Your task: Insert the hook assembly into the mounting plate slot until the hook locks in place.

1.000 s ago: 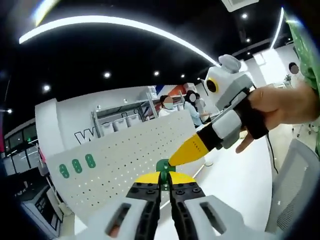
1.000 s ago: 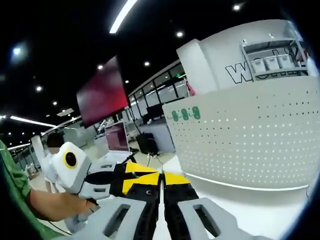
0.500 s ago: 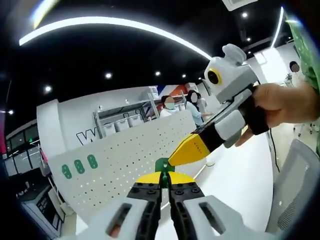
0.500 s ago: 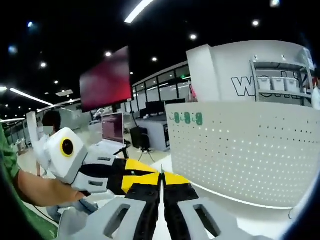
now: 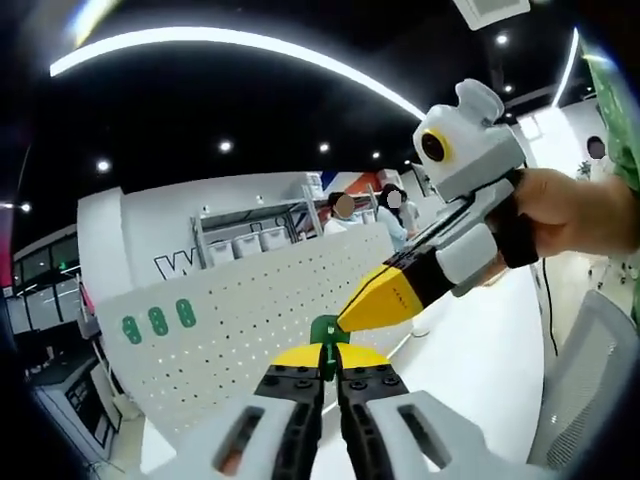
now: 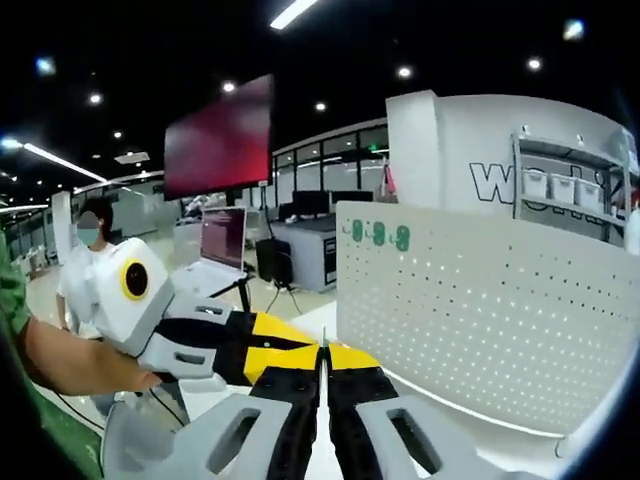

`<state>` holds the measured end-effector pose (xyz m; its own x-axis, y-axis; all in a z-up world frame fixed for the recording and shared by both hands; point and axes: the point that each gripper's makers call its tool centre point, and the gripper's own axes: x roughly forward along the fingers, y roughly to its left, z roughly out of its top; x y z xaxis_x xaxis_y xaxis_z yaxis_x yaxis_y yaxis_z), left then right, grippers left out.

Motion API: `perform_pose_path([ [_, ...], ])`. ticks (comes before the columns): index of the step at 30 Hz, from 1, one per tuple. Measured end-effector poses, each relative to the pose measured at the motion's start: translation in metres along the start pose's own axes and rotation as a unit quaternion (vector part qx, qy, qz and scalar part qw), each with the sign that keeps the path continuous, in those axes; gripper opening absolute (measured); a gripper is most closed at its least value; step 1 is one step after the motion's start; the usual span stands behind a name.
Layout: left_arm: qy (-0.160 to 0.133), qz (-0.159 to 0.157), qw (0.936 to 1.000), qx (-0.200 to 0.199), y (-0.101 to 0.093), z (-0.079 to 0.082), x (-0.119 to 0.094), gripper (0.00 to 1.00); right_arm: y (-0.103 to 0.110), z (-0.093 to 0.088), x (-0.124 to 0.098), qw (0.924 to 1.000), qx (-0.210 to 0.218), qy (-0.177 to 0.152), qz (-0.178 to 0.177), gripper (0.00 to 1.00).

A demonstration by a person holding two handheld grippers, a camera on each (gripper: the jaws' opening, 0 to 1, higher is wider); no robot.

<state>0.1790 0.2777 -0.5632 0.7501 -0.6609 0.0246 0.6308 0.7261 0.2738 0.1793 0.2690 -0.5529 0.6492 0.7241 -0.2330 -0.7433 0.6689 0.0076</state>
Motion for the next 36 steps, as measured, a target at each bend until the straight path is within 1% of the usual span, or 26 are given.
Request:
perform_pose_path([
  [2, 0.003, 0.003, 1.0000, -0.008, 0.002, -0.003, 0.000, 0.04, 0.000, -0.001, 0.001, 1.0000, 0.000, 0.001, 0.001, 0.00],
  [4, 0.001, 0.005, 0.9996, -0.029, 0.003, -0.004, 0.000, 0.04, 0.000, -0.001, 0.001, 1.0000, -0.001, 0.001, 0.003, 0.00],
  [5, 0.000, 0.007, 0.9989, -0.047, 0.004, -0.005, 0.000, 0.04, 0.000, 0.000, 0.001, 1.0000, 0.000, -0.001, 0.003, 0.01],
  [9, -0.004, 0.018, 0.9951, -0.098, 0.012, -0.009, -0.001, 0.04, -0.003, 0.002, -0.001, 1.0000, -0.007, -0.004, -0.002, 0.01],
  [11, -0.002, 0.023, 0.9941, -0.106, 0.017, -0.011, -0.002, 0.04, -0.006, 0.002, -0.002, 1.0000, -0.008, -0.003, -0.005, 0.01],
  [14, 0.002, 0.030, 0.9937, -0.108, 0.019, -0.012, -0.002, 0.04, -0.010, 0.002, -0.005, 0.9999, -0.009, -0.006, -0.008, 0.03],
  [17, 0.006, 0.034, 0.9934, -0.109, 0.021, -0.013, -0.002, 0.04, -0.013, 0.000, -0.007, 0.9998, -0.016, 0.000, -0.012, 0.06],
  [20, 0.008, 0.036, 0.9934, -0.109, 0.021, -0.012, -0.001, 0.04, -0.014, 0.000, -0.010, 0.9998, -0.015, -0.005, -0.011, 0.10],
  [25, 0.011, 0.039, 0.9932, -0.109, 0.022, -0.012, 0.000, 0.04, -0.018, 0.002, -0.015, 0.9997, -0.010, -0.010, -0.017, 0.22],
  [29, 0.012, 0.042, 0.9931, -0.109, 0.022, -0.009, 0.000, 0.04, -0.023, 0.001, -0.021, 0.9996, -0.009, -0.012, -0.023, 0.25],
  [33, 0.016, 0.048, 0.9929, -0.108, 0.023, -0.008, 0.001, 0.04, -0.029, 0.000, -0.027, 0.9995, 0.001, -0.014, -0.030, 0.38],
  [36, 0.018, 0.053, 0.9926, -0.108, 0.024, -0.008, 0.002, 0.04, -0.030, -0.002, -0.031, 0.9995, 0.001, -0.012, -0.028, 0.42],
])
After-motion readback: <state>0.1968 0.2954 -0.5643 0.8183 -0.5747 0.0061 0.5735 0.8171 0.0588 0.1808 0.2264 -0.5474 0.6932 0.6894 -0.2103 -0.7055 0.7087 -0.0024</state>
